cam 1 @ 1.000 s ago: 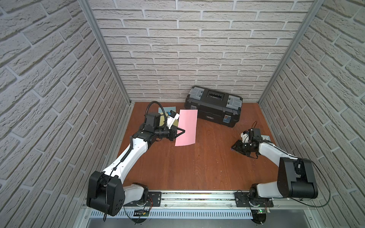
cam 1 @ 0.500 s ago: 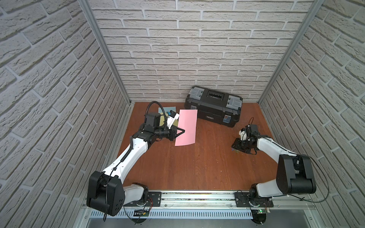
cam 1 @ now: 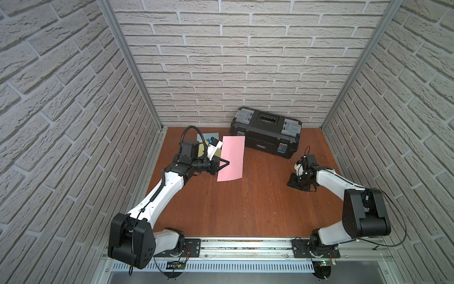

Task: Unclip the paperclips from the documents
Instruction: Place the paper clip at the center of the board.

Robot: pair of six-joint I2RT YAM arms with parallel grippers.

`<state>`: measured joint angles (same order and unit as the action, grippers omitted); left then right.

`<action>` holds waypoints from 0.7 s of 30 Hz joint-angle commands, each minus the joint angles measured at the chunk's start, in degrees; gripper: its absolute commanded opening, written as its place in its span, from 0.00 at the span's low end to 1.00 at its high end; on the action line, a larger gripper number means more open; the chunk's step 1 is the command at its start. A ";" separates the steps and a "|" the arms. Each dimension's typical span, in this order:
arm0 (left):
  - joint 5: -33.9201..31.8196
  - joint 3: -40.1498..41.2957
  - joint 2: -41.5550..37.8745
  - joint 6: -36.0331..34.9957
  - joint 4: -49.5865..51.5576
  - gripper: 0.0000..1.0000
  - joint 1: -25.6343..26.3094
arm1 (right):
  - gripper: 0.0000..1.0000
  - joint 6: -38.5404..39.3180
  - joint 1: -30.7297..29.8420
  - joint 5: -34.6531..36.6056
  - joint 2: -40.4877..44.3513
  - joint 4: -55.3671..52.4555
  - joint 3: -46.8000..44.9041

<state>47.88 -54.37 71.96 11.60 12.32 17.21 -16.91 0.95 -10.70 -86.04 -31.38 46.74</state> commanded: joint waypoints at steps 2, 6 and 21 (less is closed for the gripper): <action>-0.54 -0.83 0.03 -0.50 -0.80 0.00 -0.51 | 0.38 2.09 -2.04 1.96 -1.30 -2.32 2.56; -0.49 -0.83 0.28 -0.30 -0.94 0.00 -0.58 | 0.38 3.18 -4.55 4.18 -4.28 -4.62 5.03; -0.50 -0.82 0.06 -0.51 -0.63 0.00 -0.84 | 0.45 4.84 -8.25 10.04 -9.35 -8.17 9.38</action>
<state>47.31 -54.37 71.96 11.62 12.45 16.86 -12.80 -6.87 -2.83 -95.42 -38.20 55.22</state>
